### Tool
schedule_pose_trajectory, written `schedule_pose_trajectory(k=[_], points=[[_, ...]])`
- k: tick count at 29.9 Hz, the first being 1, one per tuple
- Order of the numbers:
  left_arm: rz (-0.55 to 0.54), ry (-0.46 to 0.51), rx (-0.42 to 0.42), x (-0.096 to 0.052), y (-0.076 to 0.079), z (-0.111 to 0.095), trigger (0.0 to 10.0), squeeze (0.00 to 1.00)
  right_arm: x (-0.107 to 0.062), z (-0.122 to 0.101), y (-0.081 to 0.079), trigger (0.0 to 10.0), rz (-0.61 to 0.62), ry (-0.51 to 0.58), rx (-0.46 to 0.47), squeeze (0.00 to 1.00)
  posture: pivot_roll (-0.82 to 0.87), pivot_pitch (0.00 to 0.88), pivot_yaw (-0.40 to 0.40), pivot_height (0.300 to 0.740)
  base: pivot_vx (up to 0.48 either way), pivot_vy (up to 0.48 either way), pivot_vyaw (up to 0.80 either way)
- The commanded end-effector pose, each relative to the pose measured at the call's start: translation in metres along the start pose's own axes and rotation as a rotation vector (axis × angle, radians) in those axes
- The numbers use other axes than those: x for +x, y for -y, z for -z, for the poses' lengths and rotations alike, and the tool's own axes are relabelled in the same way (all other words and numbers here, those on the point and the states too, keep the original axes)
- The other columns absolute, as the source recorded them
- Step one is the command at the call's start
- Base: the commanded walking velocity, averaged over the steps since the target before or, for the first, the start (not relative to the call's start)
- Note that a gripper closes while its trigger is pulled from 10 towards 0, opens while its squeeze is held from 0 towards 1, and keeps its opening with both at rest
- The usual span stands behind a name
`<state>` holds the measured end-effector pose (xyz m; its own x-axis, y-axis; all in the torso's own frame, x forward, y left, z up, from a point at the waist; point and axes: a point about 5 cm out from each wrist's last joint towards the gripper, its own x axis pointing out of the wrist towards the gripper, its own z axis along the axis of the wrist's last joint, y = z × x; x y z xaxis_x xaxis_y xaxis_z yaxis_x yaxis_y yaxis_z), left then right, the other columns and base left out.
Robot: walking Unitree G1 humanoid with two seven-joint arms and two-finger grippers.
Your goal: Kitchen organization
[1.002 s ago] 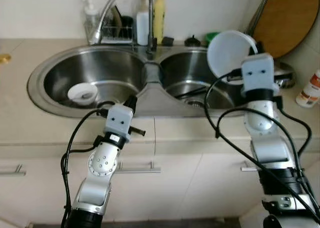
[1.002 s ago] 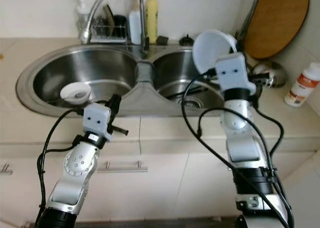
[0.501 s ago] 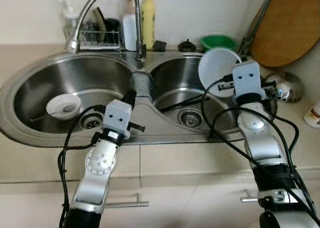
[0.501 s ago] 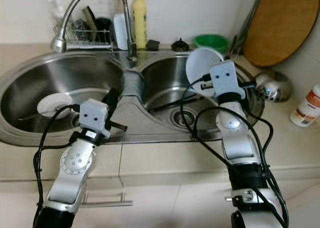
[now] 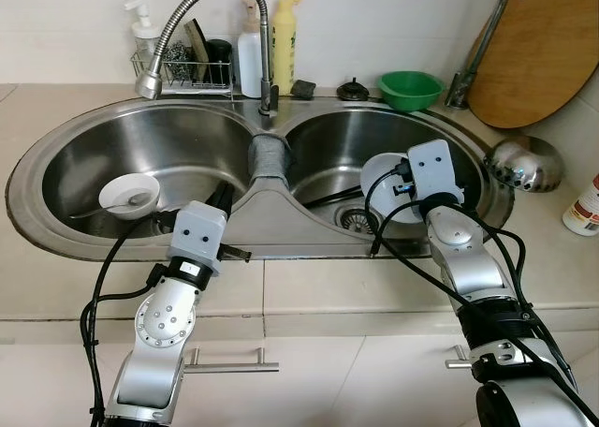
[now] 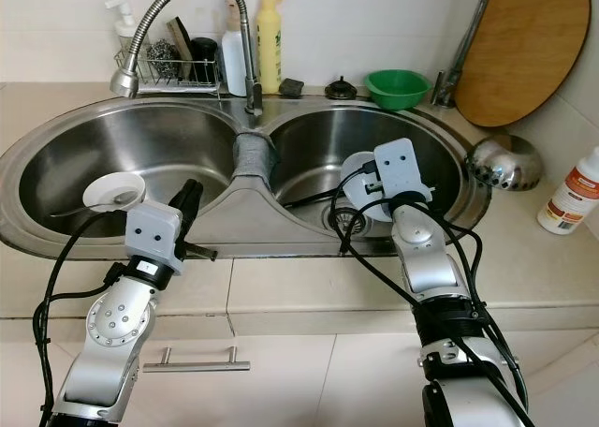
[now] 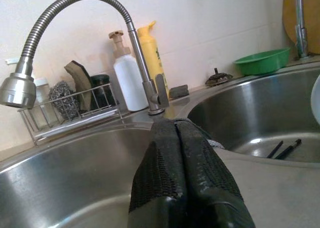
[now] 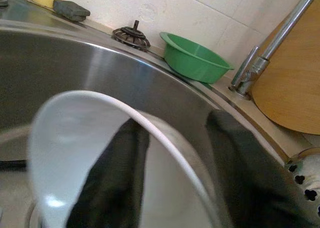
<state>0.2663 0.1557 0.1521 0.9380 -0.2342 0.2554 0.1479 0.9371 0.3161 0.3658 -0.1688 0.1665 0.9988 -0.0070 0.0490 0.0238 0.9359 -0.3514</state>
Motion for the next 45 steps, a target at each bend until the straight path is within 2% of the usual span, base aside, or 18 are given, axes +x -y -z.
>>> schedule_pose_trajectory(k=[1,4,11,19,23,24,25,30,32,34,36,38,40,41,42,43,44,45], points=[[0.008,0.005,0.002,0.003,0.002,-0.003,10.0,0.0,0.0,-0.002,0.001,10.0,0.002,0.013,0.024,1.0,0.19,0.0,-0.051,0.74,0.0,0.0,0.0],[0.01,-0.005,0.006,0.003,0.001,-0.001,10.0,0.0,-0.001,0.002,0.002,10.0,-0.004,-0.008,0.017,1.0,0.19,0.0,-0.047,0.74,0.0,0.0,0.0],[0.025,-0.017,0.008,0.003,0.004,0.001,10.0,0.0,-0.011,0.034,-0.013,10.0,-0.149,-0.195,-0.046,1.0,0.18,0.0,-0.041,0.74,0.0,0.0,0.0],[0.038,-0.03,0.007,0.003,0.006,0.002,10.0,0.0,-0.016,0.044,-0.018,10.0,-0.207,-0.285,-0.007,1.0,0.18,0.0,-0.042,0.74,0.0,0.0,0.0],[0.074,-0.071,0.001,0.001,0.012,0.007,10.0,0.0,-0.018,0.048,-0.02,10.0,-0.228,-0.33,0.018,1.0,0.18,0.0,-0.044,0.74,0.0,0.0,0.0],[0.082,-0.079,-0.002,0.0,0.014,0.008,10.0,0.0,-0.021,0.049,-0.024,10.0,-0.245,-0.36,0.139,1.0,0.18,0.0,-0.044,0.74,0.0,0.0,0.0],[0.084,-0.081,-0.004,0.0,0.014,0.009,10.0,0.0,-0.022,0.05,-0.026,10.0,-0.256,-0.385,0.194,1.0,0.18,0.0,-0.044,0.74,0.0,0.0,0.0],[0.089,-0.09,-0.007,0.0,0.015,0.01,10.0,0.0,-0.025,0.056,-0.02,10.0,-0.208,-0.463,0.385,1.0,0.18,0.0,-0.046,0.74,0.0,0.0,0.0],[0.089,-0.093,-0.008,0.0,0.015,0.01,10.0,0.0,-0.026,0.056,-0.015,10.0,-0.18,-0.464,0.399,1.0,0.17,0.0,-0.046,0.74,0.0,0.0,0.0],[0.09,-0.093,-0.009,0.0,0.015,0.01,10.0,0.0,-0.024,0.052,-0.009,10.0,-0.146,-0.441,0.454,1.0,0.17,0.0,-0.046,0.74,0.0,0.0,0.0],[0.091,-0.094,-0.011,0.0,0.015,0.01,10.0,0.0,-0.022,0.04,-0.003,10.0,-0.107,-0.371,0.517,1.0,0.17,0.0,-0.044,0.74,0.0,0.0,0.0],[0.091,-0.094,-0.016,0.0,0.016,0.01,10.0,0.0,-0.019,0.02,0.006,10.0,-0.059,-0.256,0.517,1.0,0.17,0.0,-0.044,0.74,0.0,0.0,0.0],[0.09,-0.093,-0.024,0.0,0.016,0.01,10.0,0.0,-0.018,0.007,0.012,10.0,-0.02,-0.186,0.478,1.0,0.17,0.0,-0.042,0.74,0.0,0.0,0.0],[0.091,-0.093,-0.025,0.0,0.016,0.01,10.0,0.0,-0.018,-0.003,0.015,10.0,0.009,-0.127,0.459,0.87,0.17,0.0,-0.042,0.74,0.0,0.0,0.0],[0.091,-0.093,-0.024,0.0,0.016,0.01,10.0,0.0,-0.018,-0.009,0.018,10.0,0.027,-0.091,0.451,0.87,0.17,0.0,-0.042,0.74,0.0,0.0,0.0],[0.091,-0.092,-0.026,0.0,0.016,0.009,10.0,0.0,-0.02,-0.022,0.023,10.0,0.067,-0.004,0.42,0.0,0.17,0.0,-0.045,0.74,0.0,0.0,0.0],[0.091,-0.092,-0.026,0.0,0.016,0.009,10.0,0.0,-0.02,-0.022,0.023,10.0,0.067,-0.004,0.42,0.0,0.17,0.0,-0.045,0.74,0.0,0.0,0.0],[0.09,-0.09,-0.029,-0.001,0.016,0.009,10.0,0.0,-0.024,-0.031,0.027,10.0,0.094,0.065,0.39,0.0,0.17,0.0,-0.045,0.74,0.0,0.0,0.0]])
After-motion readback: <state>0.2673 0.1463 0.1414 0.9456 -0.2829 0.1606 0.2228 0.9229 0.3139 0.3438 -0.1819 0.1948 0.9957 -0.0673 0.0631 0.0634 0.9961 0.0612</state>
